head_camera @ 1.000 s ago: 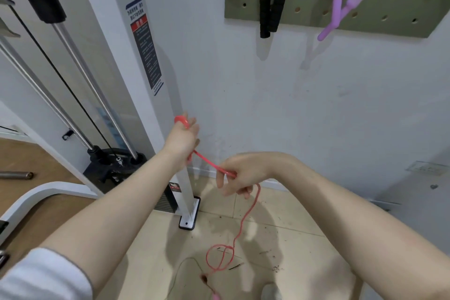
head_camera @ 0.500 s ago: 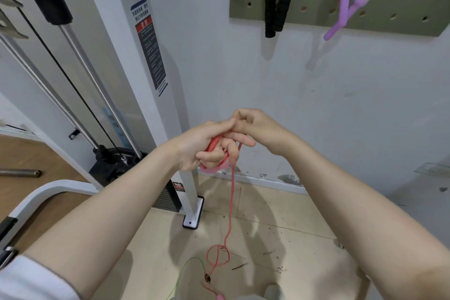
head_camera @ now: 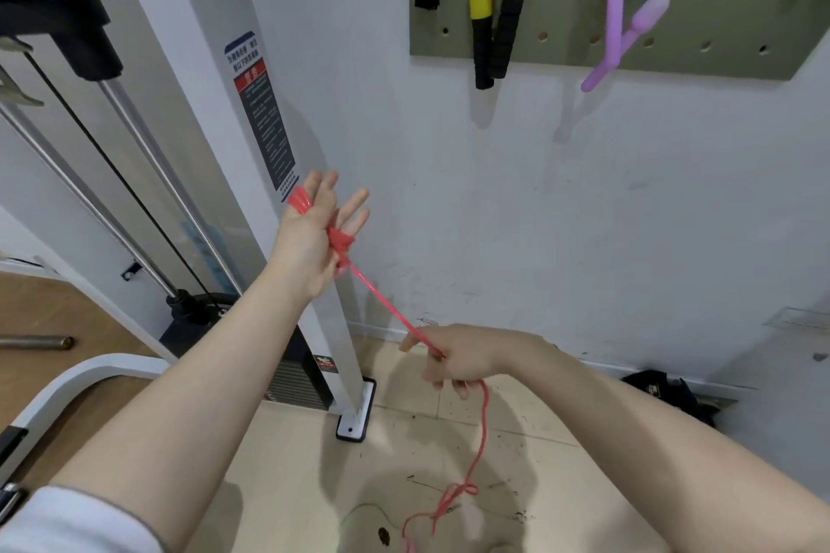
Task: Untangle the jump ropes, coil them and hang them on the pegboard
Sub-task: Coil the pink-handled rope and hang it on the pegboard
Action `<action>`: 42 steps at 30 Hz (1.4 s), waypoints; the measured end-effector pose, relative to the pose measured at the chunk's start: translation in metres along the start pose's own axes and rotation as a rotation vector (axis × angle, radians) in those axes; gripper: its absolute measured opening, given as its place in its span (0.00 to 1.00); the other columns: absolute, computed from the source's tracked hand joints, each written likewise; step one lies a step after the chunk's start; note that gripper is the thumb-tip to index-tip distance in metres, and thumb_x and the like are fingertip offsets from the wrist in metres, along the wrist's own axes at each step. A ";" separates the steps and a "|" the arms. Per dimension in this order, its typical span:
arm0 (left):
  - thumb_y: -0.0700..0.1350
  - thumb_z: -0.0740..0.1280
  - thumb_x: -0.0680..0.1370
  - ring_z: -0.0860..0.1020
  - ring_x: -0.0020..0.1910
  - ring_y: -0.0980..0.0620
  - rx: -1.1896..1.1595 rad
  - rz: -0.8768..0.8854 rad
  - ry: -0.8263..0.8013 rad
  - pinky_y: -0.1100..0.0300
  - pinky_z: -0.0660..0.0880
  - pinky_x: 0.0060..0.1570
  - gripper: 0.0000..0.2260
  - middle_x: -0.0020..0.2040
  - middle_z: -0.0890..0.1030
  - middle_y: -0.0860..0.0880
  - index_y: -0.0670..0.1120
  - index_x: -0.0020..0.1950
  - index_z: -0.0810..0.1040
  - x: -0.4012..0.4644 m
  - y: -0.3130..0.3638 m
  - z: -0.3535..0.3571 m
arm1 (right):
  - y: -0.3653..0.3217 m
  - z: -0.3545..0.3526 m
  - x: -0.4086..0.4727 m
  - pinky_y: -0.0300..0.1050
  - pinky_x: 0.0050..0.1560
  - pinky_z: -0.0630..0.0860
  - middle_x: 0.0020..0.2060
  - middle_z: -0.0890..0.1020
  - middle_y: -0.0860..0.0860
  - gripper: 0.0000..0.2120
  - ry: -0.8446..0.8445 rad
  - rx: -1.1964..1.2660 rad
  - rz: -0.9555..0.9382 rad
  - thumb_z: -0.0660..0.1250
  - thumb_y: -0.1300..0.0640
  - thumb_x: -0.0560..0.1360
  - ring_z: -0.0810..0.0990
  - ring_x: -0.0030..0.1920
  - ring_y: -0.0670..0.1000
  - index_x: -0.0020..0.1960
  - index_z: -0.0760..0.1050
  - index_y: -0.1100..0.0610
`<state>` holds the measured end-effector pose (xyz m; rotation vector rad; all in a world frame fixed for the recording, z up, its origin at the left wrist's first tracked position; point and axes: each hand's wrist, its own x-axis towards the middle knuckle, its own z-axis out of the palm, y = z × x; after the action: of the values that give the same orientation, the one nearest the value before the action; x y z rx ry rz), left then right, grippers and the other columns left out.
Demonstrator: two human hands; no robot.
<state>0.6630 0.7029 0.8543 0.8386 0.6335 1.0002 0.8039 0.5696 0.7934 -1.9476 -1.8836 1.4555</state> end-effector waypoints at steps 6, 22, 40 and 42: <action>0.38 0.54 0.82 0.80 0.41 0.55 0.793 -0.054 -0.049 0.66 0.74 0.52 0.21 0.61 0.74 0.51 0.40 0.75 0.54 -0.012 -0.041 -0.008 | -0.044 -0.036 -0.027 0.47 0.41 0.74 0.30 0.75 0.50 0.06 0.298 -0.399 -0.258 0.63 0.58 0.76 0.73 0.32 0.50 0.47 0.77 0.58; 0.50 0.67 0.75 0.64 0.15 0.60 0.198 -0.123 -0.736 0.70 0.62 0.20 0.16 0.36 0.82 0.46 0.43 0.58 0.77 -0.053 -0.016 0.059 | 0.007 -0.057 -0.019 0.39 0.29 0.63 0.24 0.69 0.50 0.20 0.405 0.628 -0.364 0.61 0.46 0.77 0.66 0.27 0.47 0.33 0.72 0.58; 0.58 0.44 0.81 0.67 0.16 0.57 0.764 -0.310 -0.439 0.70 0.60 0.17 0.30 0.21 0.74 0.46 0.36 0.53 0.75 -0.043 -0.065 0.061 | -0.022 -0.088 -0.076 0.32 0.24 0.67 0.19 0.73 0.45 0.11 0.586 -0.079 -0.204 0.71 0.57 0.71 0.70 0.20 0.42 0.32 0.75 0.52; 0.65 0.40 0.77 0.60 0.12 0.58 0.592 -0.511 -0.639 0.68 0.63 0.18 0.39 0.17 0.71 0.46 0.35 0.56 0.75 -0.044 -0.056 0.061 | -0.011 -0.096 -0.078 0.34 0.27 0.65 0.20 0.71 0.43 0.11 0.630 0.005 -0.267 0.75 0.54 0.68 0.67 0.23 0.42 0.31 0.75 0.54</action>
<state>0.7183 0.6280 0.8434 1.3501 0.5433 0.0390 0.8723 0.5613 0.8968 -1.7720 -1.7348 0.6620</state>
